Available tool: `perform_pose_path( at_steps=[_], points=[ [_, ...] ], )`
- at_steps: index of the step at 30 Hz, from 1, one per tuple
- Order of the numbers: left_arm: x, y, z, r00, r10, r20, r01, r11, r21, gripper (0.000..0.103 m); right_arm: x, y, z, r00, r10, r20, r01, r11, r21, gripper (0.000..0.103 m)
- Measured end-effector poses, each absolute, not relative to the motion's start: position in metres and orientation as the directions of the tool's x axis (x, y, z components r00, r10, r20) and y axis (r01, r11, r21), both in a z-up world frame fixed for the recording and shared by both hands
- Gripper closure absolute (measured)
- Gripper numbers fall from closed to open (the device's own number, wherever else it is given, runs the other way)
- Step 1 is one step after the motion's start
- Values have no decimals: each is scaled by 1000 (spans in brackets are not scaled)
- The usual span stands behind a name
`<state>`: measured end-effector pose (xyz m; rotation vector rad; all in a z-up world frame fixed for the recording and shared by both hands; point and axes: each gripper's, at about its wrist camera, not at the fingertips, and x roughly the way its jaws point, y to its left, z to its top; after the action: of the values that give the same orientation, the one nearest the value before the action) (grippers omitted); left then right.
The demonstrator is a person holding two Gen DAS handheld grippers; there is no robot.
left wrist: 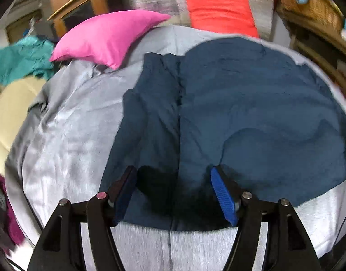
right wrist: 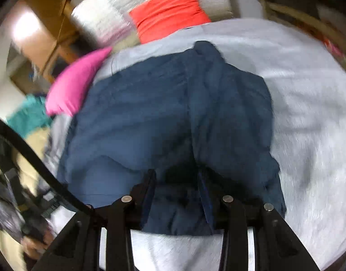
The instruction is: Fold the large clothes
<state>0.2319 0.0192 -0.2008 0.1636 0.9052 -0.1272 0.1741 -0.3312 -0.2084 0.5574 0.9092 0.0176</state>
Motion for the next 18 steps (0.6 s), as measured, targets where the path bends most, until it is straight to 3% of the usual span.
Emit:
perform_pose_path(
  at_steps=[3, 11, 12, 13, 15, 18],
  points=[
    [222, 33, -196, 616, -67, -785, 130, 991, 17, 34, 154, -346, -204, 655, 275, -704, 239, 808, 538, 47],
    [188, 37, -187, 678, 72, -732, 35, 991, 130, 34, 124, -356, -196, 685, 266, -679, 245, 793, 558, 46],
    [189, 35, -189, 677, 83, -731, 35, 989, 144, 34, 124, -353, -195, 685, 252, -684, 239, 808, 538, 49],
    [189, 33, -191, 680, 98, -727, 33, 986, 164, 34, 124, -350, -195, 685, 232, -691, 238, 825, 513, 61],
    [190, 30, -195, 683, 137, -718, 25, 977, 210, 34, 131, -344, -200, 667, 219, -712, 239, 843, 483, 74],
    [190, 30, -197, 695, 154, -702, 21, 972, 234, 34, 147, -340, -221, 591, 193, -783, 298, 850, 434, 73]
  ],
)
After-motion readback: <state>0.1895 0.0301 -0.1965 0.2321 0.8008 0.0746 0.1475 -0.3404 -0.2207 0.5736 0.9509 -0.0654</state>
